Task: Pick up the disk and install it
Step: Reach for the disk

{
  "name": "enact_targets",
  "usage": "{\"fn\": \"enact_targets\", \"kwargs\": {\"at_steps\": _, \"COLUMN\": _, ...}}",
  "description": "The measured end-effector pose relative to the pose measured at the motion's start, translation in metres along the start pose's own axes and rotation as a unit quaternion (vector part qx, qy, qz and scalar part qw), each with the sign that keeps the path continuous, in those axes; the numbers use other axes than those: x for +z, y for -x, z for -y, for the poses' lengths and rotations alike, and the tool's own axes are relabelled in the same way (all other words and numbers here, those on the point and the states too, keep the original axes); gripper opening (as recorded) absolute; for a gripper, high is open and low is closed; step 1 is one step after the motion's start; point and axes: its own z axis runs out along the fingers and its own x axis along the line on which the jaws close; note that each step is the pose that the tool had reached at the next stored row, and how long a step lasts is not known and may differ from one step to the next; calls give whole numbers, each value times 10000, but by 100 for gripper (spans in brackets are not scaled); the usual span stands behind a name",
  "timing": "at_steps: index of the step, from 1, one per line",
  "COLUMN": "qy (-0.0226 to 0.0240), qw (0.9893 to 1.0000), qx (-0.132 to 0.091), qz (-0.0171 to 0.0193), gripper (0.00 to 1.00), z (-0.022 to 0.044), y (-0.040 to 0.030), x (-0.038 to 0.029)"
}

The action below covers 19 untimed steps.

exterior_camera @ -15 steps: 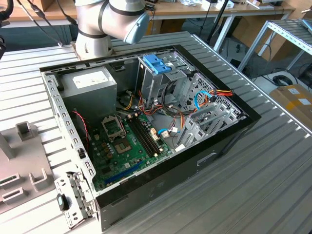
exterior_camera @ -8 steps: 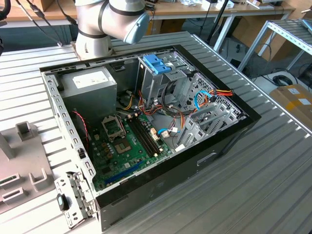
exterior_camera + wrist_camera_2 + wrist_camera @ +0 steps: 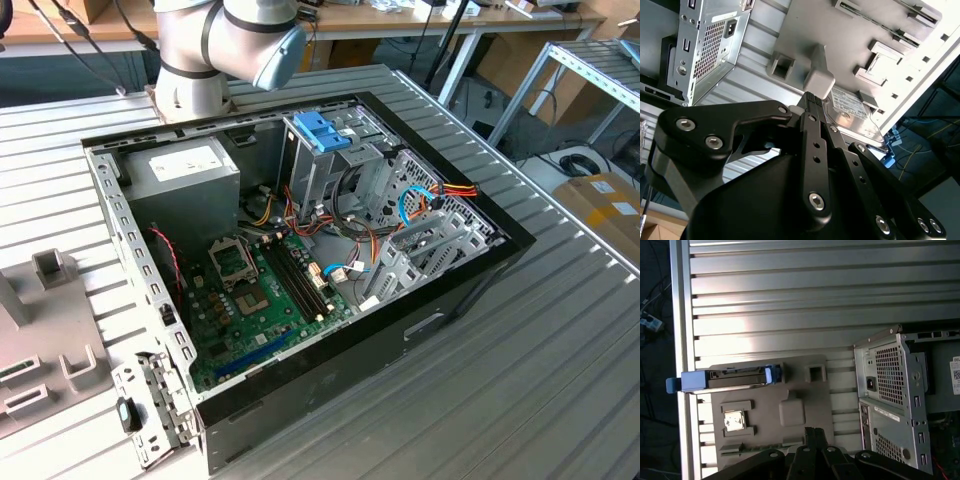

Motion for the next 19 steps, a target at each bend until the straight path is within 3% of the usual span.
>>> {"fn": "enact_targets", "kwargs": {"at_steps": 19, "qy": 0, "qw": 10000, "qx": 0, "qz": 0, "gripper": 11, "z": 9, "y": -125, "x": -2}}
